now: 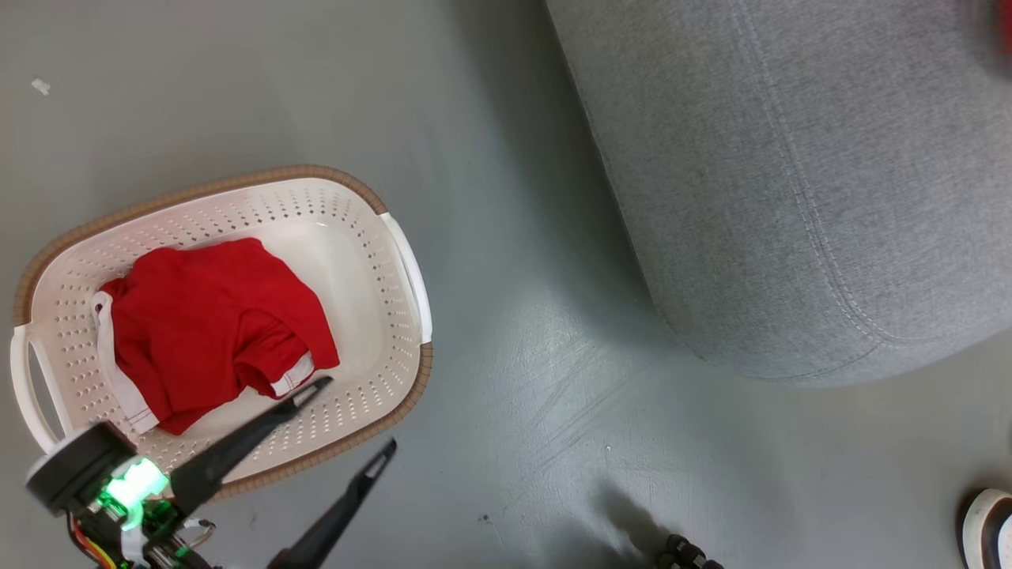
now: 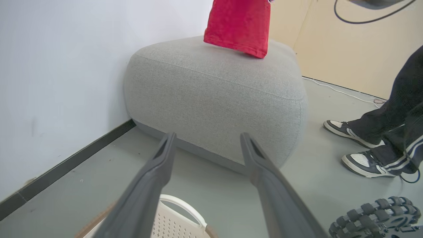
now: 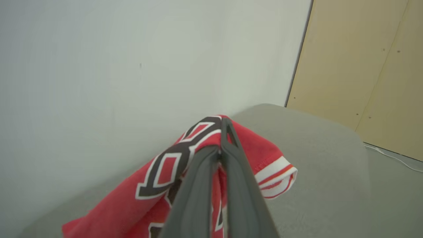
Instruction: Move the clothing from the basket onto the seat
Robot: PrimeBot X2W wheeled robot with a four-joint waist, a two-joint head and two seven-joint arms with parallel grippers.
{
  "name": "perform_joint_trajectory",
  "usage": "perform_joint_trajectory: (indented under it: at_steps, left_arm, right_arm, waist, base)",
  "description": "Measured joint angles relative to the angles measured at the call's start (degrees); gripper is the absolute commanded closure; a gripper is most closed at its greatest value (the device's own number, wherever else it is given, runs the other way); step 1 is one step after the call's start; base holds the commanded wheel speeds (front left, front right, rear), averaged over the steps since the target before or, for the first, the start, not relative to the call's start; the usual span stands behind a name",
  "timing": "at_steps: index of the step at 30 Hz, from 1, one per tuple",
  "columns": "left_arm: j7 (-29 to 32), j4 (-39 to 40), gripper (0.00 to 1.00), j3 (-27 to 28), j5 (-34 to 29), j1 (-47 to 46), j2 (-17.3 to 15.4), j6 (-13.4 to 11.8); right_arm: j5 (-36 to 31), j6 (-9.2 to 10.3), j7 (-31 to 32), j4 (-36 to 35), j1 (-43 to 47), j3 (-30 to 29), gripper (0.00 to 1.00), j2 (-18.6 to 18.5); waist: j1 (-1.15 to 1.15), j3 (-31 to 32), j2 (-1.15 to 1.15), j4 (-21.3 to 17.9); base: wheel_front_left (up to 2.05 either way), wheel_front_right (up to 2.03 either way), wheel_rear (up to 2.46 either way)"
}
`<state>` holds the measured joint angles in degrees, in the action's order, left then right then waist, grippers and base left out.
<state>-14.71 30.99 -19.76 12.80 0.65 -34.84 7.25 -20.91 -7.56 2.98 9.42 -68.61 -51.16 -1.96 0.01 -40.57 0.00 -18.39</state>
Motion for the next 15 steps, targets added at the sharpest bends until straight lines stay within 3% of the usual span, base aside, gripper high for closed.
perform_joint_trajectory:
  at_steps: [15]
  left_arm:
    - [0.0,-0.1,0.0,0.8,1.7,-1.5,-1.3,0.0]
  right_arm:
    - [1.0,0.0,6.9,14.8,5.9,-2.3,1.0,0.3]
  waist:
    - [0.0,-1.4,0.0,0.6]
  base:
    - [0.0,0.0,0.0]
